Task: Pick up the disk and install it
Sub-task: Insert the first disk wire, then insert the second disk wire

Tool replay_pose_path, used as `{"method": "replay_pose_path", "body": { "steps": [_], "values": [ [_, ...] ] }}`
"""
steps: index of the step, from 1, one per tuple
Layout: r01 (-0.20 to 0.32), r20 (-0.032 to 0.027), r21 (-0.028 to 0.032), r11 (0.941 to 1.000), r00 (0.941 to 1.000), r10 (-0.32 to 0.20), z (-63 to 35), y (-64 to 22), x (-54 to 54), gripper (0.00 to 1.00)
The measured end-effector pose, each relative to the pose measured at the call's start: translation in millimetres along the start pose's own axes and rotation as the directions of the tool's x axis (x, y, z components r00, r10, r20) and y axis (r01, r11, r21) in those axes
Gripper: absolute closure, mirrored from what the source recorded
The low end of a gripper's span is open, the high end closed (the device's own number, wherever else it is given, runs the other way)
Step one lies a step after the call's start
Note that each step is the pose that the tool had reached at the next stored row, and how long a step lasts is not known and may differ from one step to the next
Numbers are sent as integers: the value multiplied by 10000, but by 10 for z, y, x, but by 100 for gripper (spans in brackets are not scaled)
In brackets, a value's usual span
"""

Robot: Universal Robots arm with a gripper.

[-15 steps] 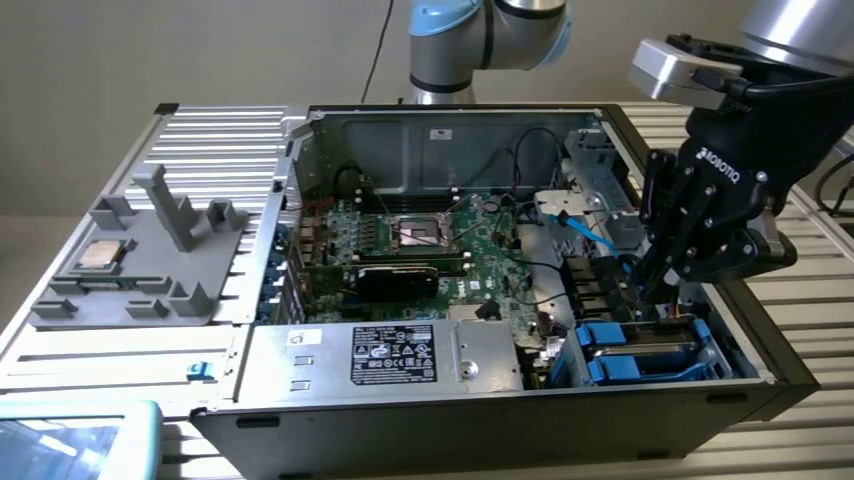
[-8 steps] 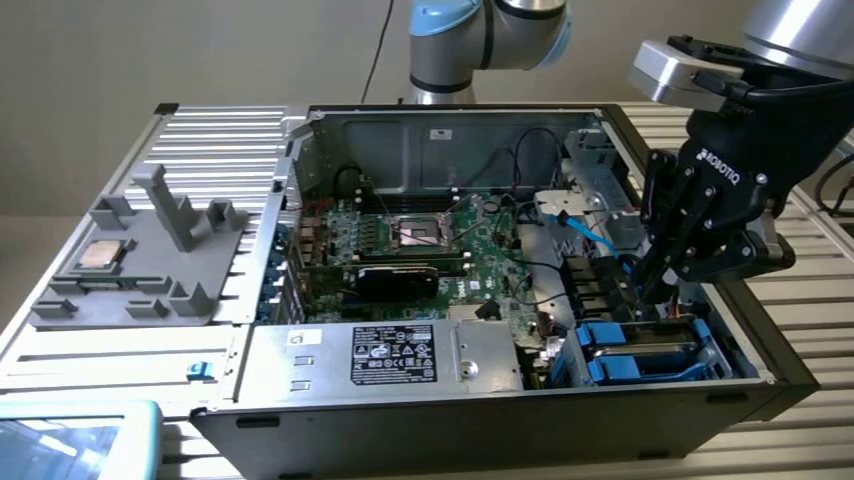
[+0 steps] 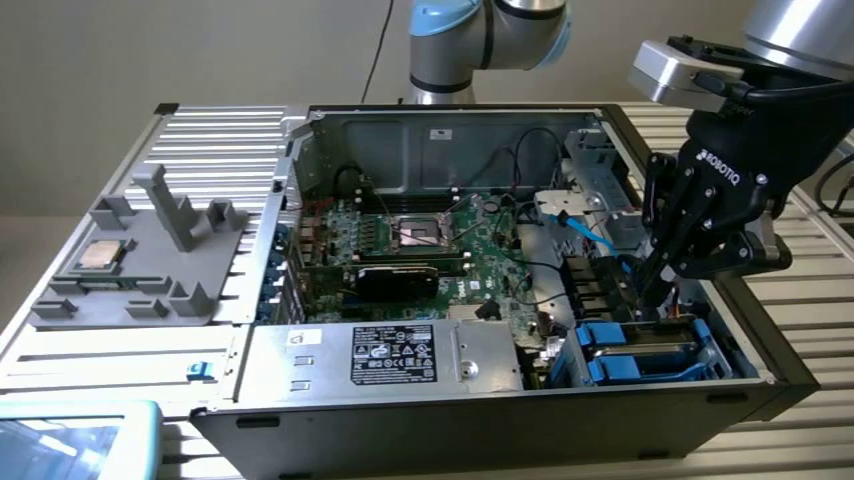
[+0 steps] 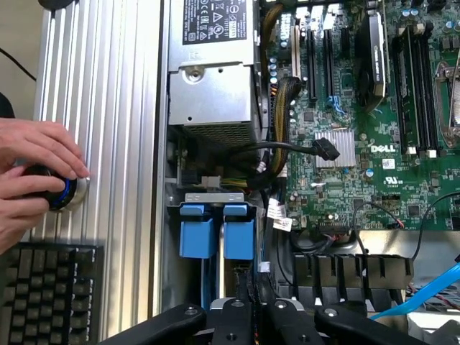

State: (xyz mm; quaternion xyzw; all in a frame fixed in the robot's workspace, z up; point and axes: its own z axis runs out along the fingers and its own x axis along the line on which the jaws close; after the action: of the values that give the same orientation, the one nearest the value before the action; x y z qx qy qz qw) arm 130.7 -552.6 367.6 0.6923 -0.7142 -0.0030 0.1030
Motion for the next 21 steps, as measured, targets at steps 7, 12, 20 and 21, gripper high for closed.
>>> {"method": "replay_pose_path", "body": {
  "steps": [7, 12, 20, 21],
  "values": [
    [1, 1, -2, 10000, 10000, -1, 0, 0, 0, 86],
    [1, 1, -2, 10000, 10000, -1, 0, 0, 0, 86],
    [-28, -181, 14, 10000, 9998, 28, 8, 10, -1, 86],
    [-30, -195, 15, 10000, 9998, 30, 10, 10, -1, 86]
  ]
}}
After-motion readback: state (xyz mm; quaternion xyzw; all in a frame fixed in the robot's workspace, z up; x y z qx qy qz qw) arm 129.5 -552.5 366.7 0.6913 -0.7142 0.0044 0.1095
